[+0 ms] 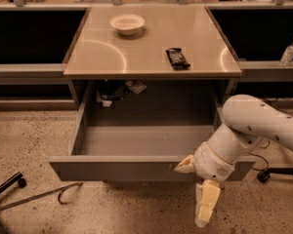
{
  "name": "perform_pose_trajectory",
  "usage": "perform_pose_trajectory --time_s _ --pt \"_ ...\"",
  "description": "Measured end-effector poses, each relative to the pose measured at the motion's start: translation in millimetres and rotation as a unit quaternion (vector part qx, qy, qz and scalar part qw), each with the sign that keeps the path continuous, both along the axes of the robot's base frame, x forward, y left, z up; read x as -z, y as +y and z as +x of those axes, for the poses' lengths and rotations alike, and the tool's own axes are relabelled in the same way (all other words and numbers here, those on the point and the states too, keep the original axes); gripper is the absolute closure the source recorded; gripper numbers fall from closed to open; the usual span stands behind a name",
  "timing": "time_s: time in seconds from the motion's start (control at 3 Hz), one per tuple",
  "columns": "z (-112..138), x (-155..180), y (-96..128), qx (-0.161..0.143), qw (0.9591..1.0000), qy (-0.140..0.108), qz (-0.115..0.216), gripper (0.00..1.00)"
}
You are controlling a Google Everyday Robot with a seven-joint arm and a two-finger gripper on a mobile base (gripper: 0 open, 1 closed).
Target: Close top drawer
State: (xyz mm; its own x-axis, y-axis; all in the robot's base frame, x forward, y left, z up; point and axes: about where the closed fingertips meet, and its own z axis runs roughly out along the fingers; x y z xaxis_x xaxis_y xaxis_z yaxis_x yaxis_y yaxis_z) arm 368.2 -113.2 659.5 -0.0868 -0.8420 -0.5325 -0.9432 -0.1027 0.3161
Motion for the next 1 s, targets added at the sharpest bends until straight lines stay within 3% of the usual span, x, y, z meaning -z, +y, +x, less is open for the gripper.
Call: perform_pose_trajectory --time_s 0.33,1.0 --pt "47 -10 5 -0.004 0.998 -0.063 -0.007 0.0" --pt "54 6 0 0.003 0.9988 -0.049 -0.009 0.0"
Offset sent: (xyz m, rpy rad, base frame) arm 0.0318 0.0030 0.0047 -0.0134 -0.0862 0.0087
